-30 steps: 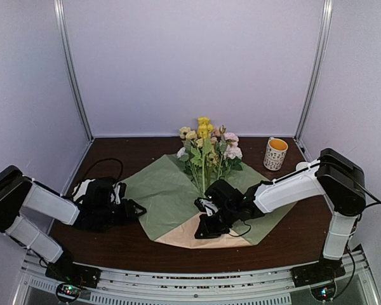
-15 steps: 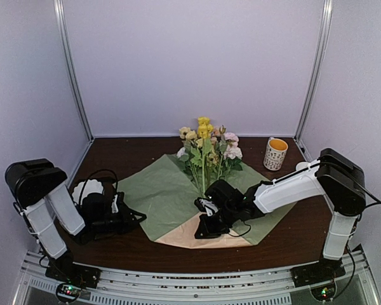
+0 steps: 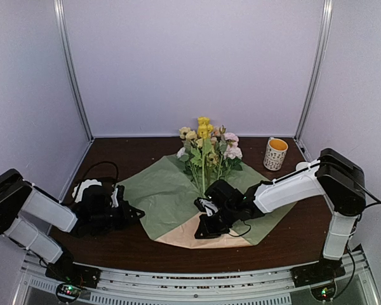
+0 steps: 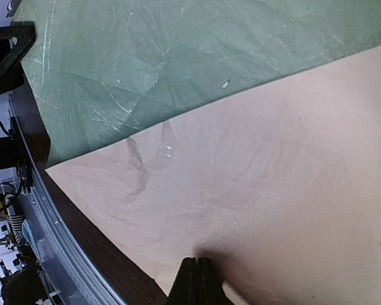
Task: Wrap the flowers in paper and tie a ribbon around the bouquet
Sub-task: Pick up the one-fourth-folded wrapping paper from the center of the board, then fold the one-fourth-folded wrapping paper at the center of the board.
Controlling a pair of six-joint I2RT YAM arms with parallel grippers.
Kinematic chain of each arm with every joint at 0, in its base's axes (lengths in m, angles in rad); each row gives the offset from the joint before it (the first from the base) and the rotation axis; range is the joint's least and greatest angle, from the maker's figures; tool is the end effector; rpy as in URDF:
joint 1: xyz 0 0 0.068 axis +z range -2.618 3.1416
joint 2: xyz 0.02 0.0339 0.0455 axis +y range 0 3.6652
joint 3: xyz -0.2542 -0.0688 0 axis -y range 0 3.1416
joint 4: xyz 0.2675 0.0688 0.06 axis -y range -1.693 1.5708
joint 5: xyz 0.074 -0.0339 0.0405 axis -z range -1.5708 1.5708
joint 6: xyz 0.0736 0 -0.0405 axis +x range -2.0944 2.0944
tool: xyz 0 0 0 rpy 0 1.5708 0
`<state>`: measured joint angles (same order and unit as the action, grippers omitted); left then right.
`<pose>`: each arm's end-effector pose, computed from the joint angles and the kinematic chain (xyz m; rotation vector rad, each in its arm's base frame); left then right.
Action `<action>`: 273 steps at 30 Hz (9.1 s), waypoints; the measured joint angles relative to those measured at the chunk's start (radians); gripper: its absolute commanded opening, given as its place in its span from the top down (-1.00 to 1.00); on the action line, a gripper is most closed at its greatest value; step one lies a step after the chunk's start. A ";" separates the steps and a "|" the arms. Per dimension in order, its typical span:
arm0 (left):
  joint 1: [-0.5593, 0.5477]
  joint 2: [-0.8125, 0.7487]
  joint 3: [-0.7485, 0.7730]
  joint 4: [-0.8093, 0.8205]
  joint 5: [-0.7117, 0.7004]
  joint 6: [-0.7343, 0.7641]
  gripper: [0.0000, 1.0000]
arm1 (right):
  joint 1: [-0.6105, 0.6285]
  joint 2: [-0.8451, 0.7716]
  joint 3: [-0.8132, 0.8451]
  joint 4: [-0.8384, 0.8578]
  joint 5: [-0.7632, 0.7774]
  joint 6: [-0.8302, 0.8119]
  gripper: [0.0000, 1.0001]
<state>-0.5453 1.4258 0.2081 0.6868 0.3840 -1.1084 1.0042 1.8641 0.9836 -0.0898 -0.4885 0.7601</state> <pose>0.2035 -0.1557 0.0628 -0.4052 2.3506 -1.3107 0.1795 0.3464 0.0741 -0.5761 2.8557 1.1544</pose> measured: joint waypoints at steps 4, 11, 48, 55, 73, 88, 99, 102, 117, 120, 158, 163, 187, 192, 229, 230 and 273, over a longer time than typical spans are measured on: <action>-0.002 0.007 0.003 -0.059 -0.010 0.020 1.00 | 0.000 0.000 0.002 -0.006 0.000 -0.005 0.96; -0.068 -0.072 0.155 -0.375 -0.087 0.136 1.00 | 0.000 0.001 0.005 -0.013 0.000 -0.006 0.97; -0.295 0.377 1.091 -0.935 0.031 0.640 1.00 | -0.047 -0.054 -0.193 0.334 -0.035 0.154 0.96; -0.311 0.435 1.170 -1.033 -0.014 0.709 1.00 | -0.075 -0.225 -0.279 0.318 0.016 0.160 0.95; -0.354 0.633 1.408 -1.123 0.018 0.758 1.00 | -0.139 -0.127 -0.370 0.518 -0.020 0.232 0.91; -0.358 0.740 1.474 -1.161 0.025 0.777 1.00 | -0.297 -0.414 -0.477 0.517 0.086 0.254 0.44; -0.358 0.742 1.500 -1.176 0.026 0.786 1.00 | -0.461 -0.336 -0.117 0.344 0.075 0.115 0.29; -0.358 0.742 1.501 -1.177 0.029 0.786 1.00 | -0.476 -0.288 -0.045 0.304 0.074 0.092 0.23; -0.358 0.752 1.522 -1.184 0.040 0.790 1.00 | -0.485 -0.139 0.143 0.176 0.033 0.028 0.49; -0.358 0.753 1.522 -1.191 0.040 0.795 1.00 | -0.485 -0.132 0.145 0.159 0.032 0.020 0.90; -0.571 0.506 1.369 -1.497 -0.225 1.106 0.04 | -0.554 -0.051 0.256 0.069 -0.088 -0.153 1.00; -0.626 0.520 1.369 -1.470 -0.284 1.144 0.32 | -0.554 -0.051 0.256 0.069 -0.089 -0.152 1.00; -0.629 0.727 1.406 -1.341 -0.094 1.255 0.16 | -0.551 -0.045 0.240 0.070 -0.114 -0.147 1.00; -0.641 0.632 1.378 -1.354 -0.029 1.299 0.12 | -0.551 -0.040 0.234 0.080 -0.113 -0.137 1.00; -0.643 0.836 1.584 -1.489 -0.177 1.425 0.51 | -0.539 -0.040 0.211 0.101 -0.087 -0.131 0.46; -0.639 0.839 1.588 -1.493 -0.168 1.427 0.50 | -0.539 -0.040 0.209 0.101 -0.088 -0.133 0.38; -0.622 0.824 1.534 -1.471 -0.052 1.453 0.49 | -0.293 -0.303 -0.414 0.423 -0.107 0.046 0.47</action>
<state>-1.1675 2.2494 1.7424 -0.7845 0.3321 0.3450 0.7116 1.5612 0.5694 0.3328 -0.5953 0.8059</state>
